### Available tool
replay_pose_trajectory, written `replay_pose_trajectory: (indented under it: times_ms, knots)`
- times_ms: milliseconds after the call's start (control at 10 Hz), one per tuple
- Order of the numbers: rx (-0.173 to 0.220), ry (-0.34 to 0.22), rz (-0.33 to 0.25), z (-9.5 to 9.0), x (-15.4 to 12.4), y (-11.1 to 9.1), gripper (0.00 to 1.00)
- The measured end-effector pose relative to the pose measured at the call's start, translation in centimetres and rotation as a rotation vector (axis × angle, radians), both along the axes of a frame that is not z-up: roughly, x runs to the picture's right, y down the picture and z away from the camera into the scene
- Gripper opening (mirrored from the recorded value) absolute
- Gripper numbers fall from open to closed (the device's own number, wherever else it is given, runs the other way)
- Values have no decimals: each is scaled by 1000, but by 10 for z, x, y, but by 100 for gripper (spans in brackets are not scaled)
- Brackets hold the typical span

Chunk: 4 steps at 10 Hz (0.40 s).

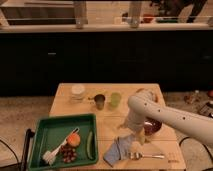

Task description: Place towel in table surface

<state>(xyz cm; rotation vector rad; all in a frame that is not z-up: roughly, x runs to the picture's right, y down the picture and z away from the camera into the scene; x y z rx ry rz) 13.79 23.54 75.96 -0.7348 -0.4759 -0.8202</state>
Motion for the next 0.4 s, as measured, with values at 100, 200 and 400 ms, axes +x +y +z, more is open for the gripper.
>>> replay_pose_trajectory:
  times_ms: [100,200,400]
  knots:
    - [24,-1,11,-10,5,-10,80]
    - [34,2,13,-13,7,-15,80]
    - [57,6,11,-19,9,-26,80]
